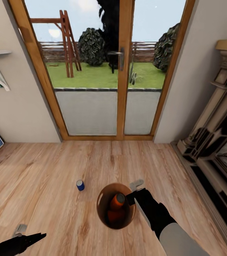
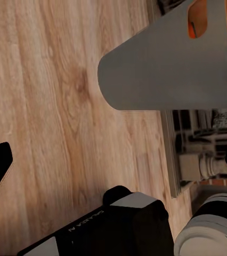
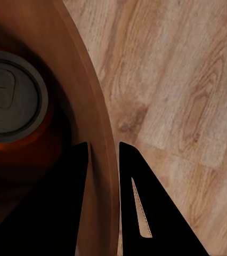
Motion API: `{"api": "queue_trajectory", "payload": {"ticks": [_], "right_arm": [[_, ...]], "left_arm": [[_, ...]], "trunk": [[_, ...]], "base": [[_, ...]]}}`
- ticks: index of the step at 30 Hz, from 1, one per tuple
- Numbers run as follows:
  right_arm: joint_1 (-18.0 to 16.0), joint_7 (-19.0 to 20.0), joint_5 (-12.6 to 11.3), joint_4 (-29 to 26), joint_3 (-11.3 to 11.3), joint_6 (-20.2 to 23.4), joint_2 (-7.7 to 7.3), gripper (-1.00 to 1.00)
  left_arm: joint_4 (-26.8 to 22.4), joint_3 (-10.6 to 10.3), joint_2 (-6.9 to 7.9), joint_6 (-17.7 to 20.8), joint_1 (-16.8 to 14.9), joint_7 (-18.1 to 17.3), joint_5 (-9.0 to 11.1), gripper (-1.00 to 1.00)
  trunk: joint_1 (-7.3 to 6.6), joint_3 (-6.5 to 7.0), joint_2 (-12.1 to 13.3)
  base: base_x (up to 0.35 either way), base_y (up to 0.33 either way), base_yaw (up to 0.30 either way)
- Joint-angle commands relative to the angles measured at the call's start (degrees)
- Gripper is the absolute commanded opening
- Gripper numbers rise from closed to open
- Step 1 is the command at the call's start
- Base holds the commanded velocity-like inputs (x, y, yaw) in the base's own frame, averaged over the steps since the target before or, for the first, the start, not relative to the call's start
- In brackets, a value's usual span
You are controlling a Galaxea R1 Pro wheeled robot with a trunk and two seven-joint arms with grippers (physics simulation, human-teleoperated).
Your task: Put the three can of soda from the living room inside the tash can in the kitchen.
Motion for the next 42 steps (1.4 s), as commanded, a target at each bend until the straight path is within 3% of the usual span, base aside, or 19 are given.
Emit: {"api": "queue_trajectory", "payload": {"ticks": [1, 11, 42], "right_arm": [[-0.02, -0.01, -0.59, -0.07, 0.00, 0.09, 0.01, -1.00], [-0.10, 0.02, -0.59, -2.52, -0.28, 6.35, -0.03, -1.00], [-0.11, 0.03, -0.85, -3.22, -0.27, 7.08, 0.01, -1.00]], "left_arm": [[0.00, 0.00, 0.00, 0.00, 0.01, 0.00, 0.00, 1.00], [0.00, 0.00, -0.02, 0.00, -0.02, 0.00, 0.00, 1.00], [0.00, 0.00, 0.02, -0.06, -0.01, 0.02, 0.00, 1.00]], "trunk": [[0.00, 0.01, 0.00], [0.00, 0.01, 0.00], [0.00, 0.01, 0.00]], "base": [[0.349, 0.000, 0.000], [0.349, 0.000, 0.000], [0.349, 0.000, 0.000]]}}
